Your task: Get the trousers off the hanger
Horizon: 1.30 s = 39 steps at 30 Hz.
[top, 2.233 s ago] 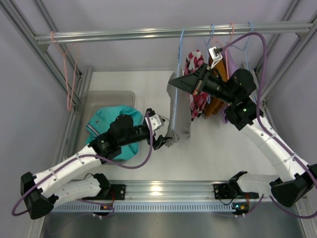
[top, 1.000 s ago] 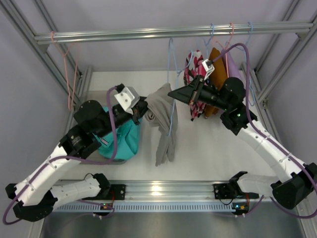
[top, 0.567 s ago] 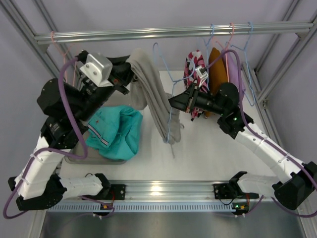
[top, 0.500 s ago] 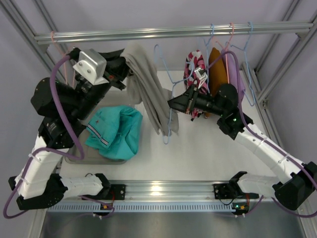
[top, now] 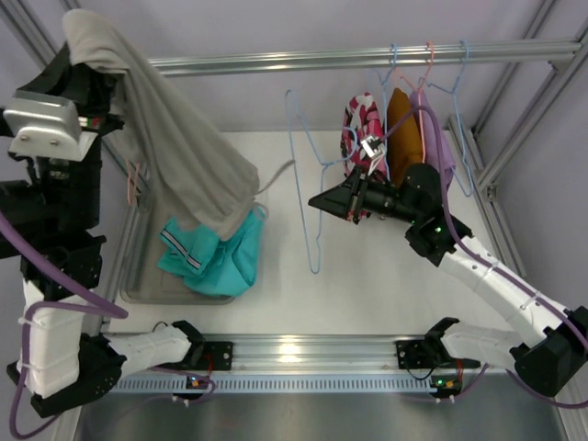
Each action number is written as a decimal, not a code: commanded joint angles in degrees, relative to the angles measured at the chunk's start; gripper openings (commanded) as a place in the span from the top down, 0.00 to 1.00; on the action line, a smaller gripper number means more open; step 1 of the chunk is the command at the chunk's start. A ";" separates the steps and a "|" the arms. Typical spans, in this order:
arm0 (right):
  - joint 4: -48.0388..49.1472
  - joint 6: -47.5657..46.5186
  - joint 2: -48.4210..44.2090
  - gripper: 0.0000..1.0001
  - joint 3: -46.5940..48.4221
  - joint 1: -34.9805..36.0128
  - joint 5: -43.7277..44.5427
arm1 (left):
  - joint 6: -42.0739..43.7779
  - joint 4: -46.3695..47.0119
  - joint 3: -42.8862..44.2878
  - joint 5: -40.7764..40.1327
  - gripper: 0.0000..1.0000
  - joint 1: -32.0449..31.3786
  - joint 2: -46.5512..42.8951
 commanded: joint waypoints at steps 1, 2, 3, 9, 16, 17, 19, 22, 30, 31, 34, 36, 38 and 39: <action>-0.19 -3.04 -2.40 1.00 1.00 0.86 0.65 | 7.68 7.26 -1.90 -0.87 1.00 4.12 -5.63; -0.37 -3.22 -2.49 1.00 1.09 0.86 0.65 | 8.49 7.09 -3.04 -1.91 1.00 6.22 -6.61; -0.46 -3.31 -2.49 1.00 1.26 0.77 0.56 | 9.10 7.00 -4.88 -2.88 1.00 7.20 -7.49; -0.90 -3.74 -1.61 1.00 3.02 0.86 0.12 | 16.39 5.33 -12.53 -9.74 1.00 11.07 -14.17; -0.99 -3.57 -0.29 1.00 4.25 0.86 -0.40 | 25.26 2.96 -28.07 -14.92 1.00 11.34 -23.74; -0.90 -3.57 -0.12 1.00 4.34 0.86 -0.49 | 25.80 2.43 -29.58 -15.63 1.00 11.34 -24.54; -0.90 -3.22 0.06 1.00 4.60 0.86 -0.49 | 27.64 1.20 -32.57 -18.95 1.00 11.34 -26.48; -1.08 -3.13 0.32 1.00 4.87 0.86 -0.58 | 32.02 4.16 -39.42 -24.23 1.00 11.34 -27.27; -1.60 -3.22 1.03 1.00 5.92 0.86 -0.67 | 37.15 10.16 -55.52 -29.26 1.00 11.60 -30.61; -1.60 -3.39 1.11 1.00 6.01 0.86 -0.67 | 37.06 10.16 -57.00 -29.52 1.00 11.69 -30.70; -1.60 -3.39 1.20 1.00 6.01 0.86 -0.67 | 35.66 8.50 -58.86 -30.40 1.00 11.69 -31.31; -1.60 -3.48 1.20 1.00 6.01 0.86 -0.67 | 31.38 1.51 -58.51 -31.71 1.00 11.69 -31.67; -1.60 -3.48 1.12 1.00 6.10 0.86 -0.67 | 26.80 -5.18 -56.94 -32.33 1.00 11.78 -32.10; -1.60 -3.48 0.94 1.00 6.19 0.86 -0.76 | 20.25 -14.53 -55.89 -32.25 1.00 11.78 -32.19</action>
